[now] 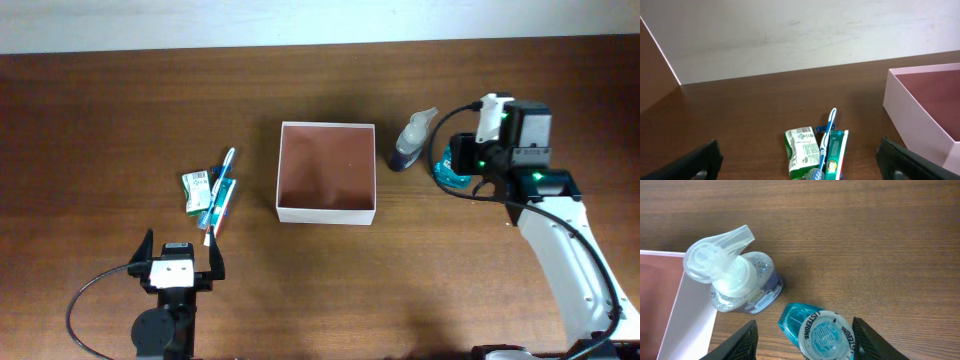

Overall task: Pack container
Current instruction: 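Lower the right gripper and grasp the Listerine bottle by its cap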

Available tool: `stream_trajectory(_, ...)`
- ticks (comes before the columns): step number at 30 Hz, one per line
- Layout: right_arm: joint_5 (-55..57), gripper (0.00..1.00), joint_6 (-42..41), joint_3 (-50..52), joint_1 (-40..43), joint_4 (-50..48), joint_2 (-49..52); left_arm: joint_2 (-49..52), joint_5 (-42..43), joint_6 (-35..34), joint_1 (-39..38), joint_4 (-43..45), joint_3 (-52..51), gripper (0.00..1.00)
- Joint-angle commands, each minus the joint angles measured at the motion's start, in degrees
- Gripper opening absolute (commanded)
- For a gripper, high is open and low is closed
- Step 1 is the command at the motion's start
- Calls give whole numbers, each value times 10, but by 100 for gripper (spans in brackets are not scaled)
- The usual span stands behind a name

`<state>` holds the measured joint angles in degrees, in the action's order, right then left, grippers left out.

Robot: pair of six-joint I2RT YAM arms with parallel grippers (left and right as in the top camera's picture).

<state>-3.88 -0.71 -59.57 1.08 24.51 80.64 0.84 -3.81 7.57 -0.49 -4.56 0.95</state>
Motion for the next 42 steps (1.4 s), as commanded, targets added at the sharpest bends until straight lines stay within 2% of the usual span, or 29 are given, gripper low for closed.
stream_trajectory(1, 103, 54, -44, -5, -23, -1, 3, -5, 6, 9, 3, 2, -5, 99)
stream_trajectory(3, 152, 60, -93, -5, -26, 2, 4, -5, 6, 9, 3, 2, -5, 100)
stream_trajectory(16, 160, 61, -193, -5, -26, -4, 37, -5, 6, 9, 3, 2, -5, 99)
stream_trajectory(28, 148, 61, -193, -6, -28, -41, 76, -5, 6, 9, 3, 2, -5, 99)
stream_trajectory(35, 146, 49, -174, -7, -28, -39, 71, -5, 6, 9, 3, 2, -5, 99)
stream_trajectory(42, 147, 45, -140, -7, -42, -37, 40, -5, 6, 9, 3, 2, -5, 99)
